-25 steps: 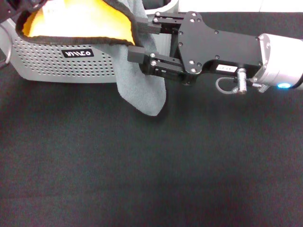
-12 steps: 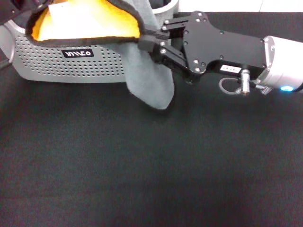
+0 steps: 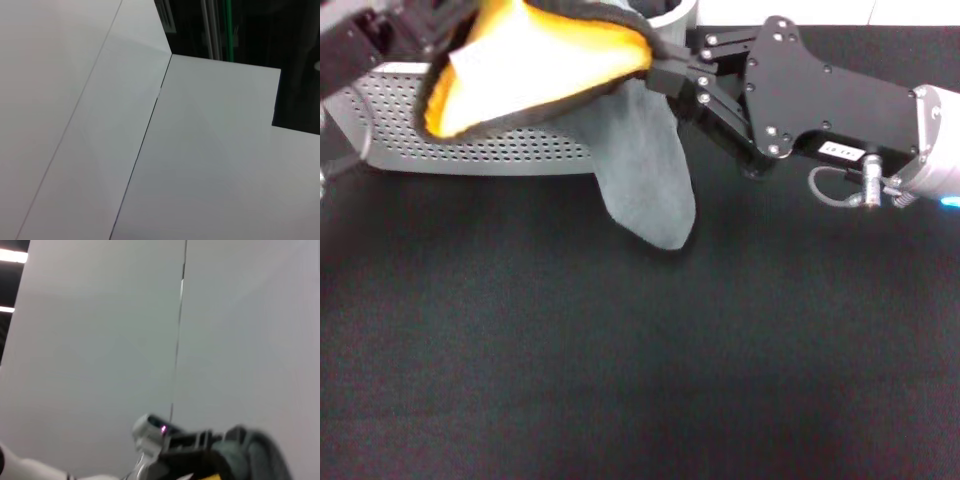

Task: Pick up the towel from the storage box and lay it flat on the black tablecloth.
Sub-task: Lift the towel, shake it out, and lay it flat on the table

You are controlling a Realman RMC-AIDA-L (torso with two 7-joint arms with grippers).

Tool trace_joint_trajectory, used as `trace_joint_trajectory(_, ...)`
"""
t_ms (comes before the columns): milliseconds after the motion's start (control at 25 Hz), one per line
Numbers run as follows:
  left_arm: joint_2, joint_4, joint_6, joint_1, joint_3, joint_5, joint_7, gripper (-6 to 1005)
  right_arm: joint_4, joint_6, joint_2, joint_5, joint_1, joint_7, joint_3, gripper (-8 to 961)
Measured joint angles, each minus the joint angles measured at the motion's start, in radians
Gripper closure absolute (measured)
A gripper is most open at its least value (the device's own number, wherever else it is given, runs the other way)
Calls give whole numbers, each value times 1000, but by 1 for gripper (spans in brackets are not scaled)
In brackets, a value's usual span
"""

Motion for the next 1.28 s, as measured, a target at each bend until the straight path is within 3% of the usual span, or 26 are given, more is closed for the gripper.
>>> trace_joint_trajectory(160, -1, -73, 10, 6, 8, -1, 53, 910, -18, 21, -1, 40, -42, 2, 8, 935)
trace_joint_trajectory(400, -1, -189, 69, 28, 9, 11, 186, 783, -130, 67, -20, 59, -189, 126, 106, 937)
trace_joint_trajectory(640, -1, -300, 89, 37, 17, 25, 329, 642, -294, 41, -70, -20, -334, 338, 264, 937)
trace_joint_trajectory(800, -2, -317, 88, 31, 45, 28, 387, 612, -319, 38, -74, -101, -329, 427, 351, 937)
trace_joint_trajectory(960, -3, -360, 67, 8, 105, 29, 495, 604, -357, 35, -65, -154, -316, 491, 412, 937)
trace_joint_trajectory(1280, -14, -528, 18, -11, 171, 1, 914, 583, -452, -50, -29, -151, -264, 541, 418, 937)
